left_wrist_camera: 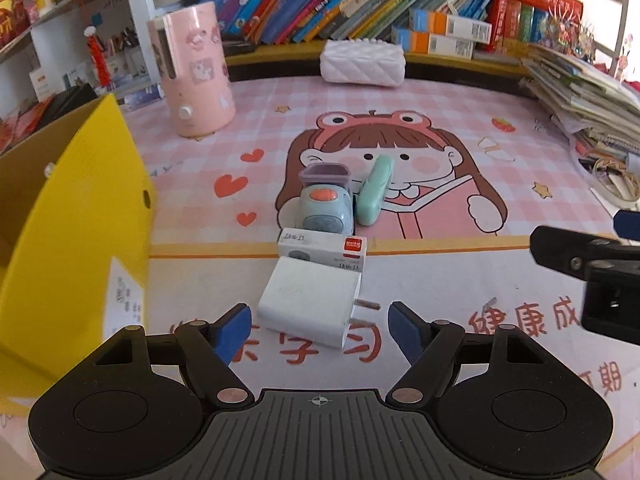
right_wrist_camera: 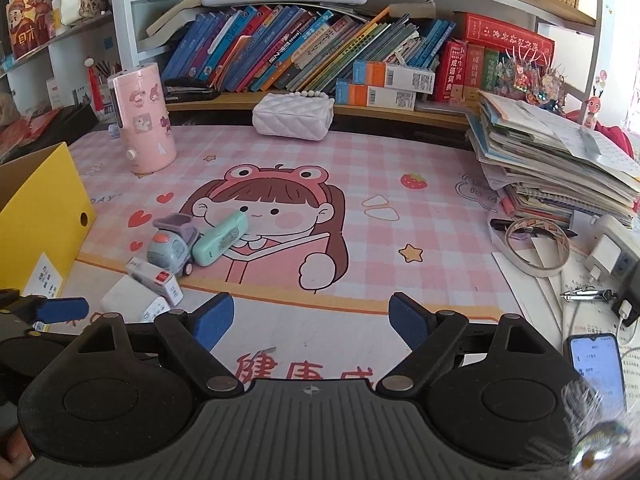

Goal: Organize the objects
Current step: 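Grasp the white charger plug with the left tool while the right tool grasps the small white box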

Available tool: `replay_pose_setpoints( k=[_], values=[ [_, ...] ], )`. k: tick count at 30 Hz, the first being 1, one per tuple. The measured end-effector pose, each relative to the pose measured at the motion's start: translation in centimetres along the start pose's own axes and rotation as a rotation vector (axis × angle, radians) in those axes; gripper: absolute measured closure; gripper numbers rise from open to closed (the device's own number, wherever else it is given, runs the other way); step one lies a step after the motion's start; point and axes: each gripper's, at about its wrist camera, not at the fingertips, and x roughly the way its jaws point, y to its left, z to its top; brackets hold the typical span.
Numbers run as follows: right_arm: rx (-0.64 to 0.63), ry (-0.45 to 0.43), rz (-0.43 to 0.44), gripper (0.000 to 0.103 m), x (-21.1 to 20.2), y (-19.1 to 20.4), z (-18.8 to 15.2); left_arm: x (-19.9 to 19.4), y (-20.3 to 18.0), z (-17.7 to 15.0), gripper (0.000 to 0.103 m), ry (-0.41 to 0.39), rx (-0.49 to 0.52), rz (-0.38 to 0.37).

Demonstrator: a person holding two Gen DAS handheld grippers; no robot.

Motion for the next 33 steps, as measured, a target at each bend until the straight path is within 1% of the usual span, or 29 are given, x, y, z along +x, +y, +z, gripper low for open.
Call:
replay_pose_setpoints(
  k=[4,6,10,12,13,14,16,17,20,21,23,26,29,33],
  values=[
    [-0.004,0.001,0.010,0.018,0.6,-0.3,0.4,1.4,-0.1,0.5,0.027,0.024,0.015,0.009],
    [-0.005,0.003,0.018,0.018,0.9,-0.4,0.5,1.6,-0.1,0.6,0.032,0.030,0.015,-0.003],
    [-0.005,0.007,0.048,0.018,1.5,-0.2,0.8,1.2,0.1,0.4,0.033,0.035,0.018,-0.007],
    [-0.009,0.013,0.075,0.020,1.9,0.2,1.0,0.6,0.5,0.2,0.033,0.031,0.019,-0.009],
    [-0.012,0.017,0.093,0.024,2.1,0.4,1.1,0.3,0.7,0.1,0.033,0.033,0.019,-0.008],
    [-0.017,0.023,0.115,0.032,2.4,0.7,1.3,0.0,0.8,-0.1,0.033,0.036,0.018,-0.008],
    [-0.035,0.052,0.167,0.040,3.3,1.5,1.6,-0.4,1.1,-0.4,0.033,0.042,0.011,0.001],
    [-0.049,0.067,0.200,0.047,3.9,2.0,1.7,-0.6,1.2,-0.6,0.033,0.045,0.007,0.008],
    [-0.110,0.094,0.296,0.057,5.2,3.7,2.1,-1.1,1.7,-1.0,0.033,0.055,-0.002,0.022],
    [-0.138,0.096,0.326,0.058,5.6,4.3,2.2,-1.3,1.9,-1.2,0.033,0.059,-0.007,0.024],
    [-0.209,0.090,0.365,0.066,6.5,5.8,2.4,-1.5,2.2,-1.5,0.033,0.064,-0.020,0.029],
    [-0.299,0.089,0.400,0.070,7.7,7.6,2.5,-1.9,2.5,-1.8,0.033,0.067,-0.032,0.035],
    [-0.350,0.120,0.432,0.075,8.9,8.8,2.5,-2.2,2.6,-2.0,0.033,0.066,-0.039,0.039],
    [-0.397,0.137,0.450,0.077,9.3,9.5,2.3,-2.7,2.6,-2.3,0.033,0.063,-0.045,0.043]
  ],
)
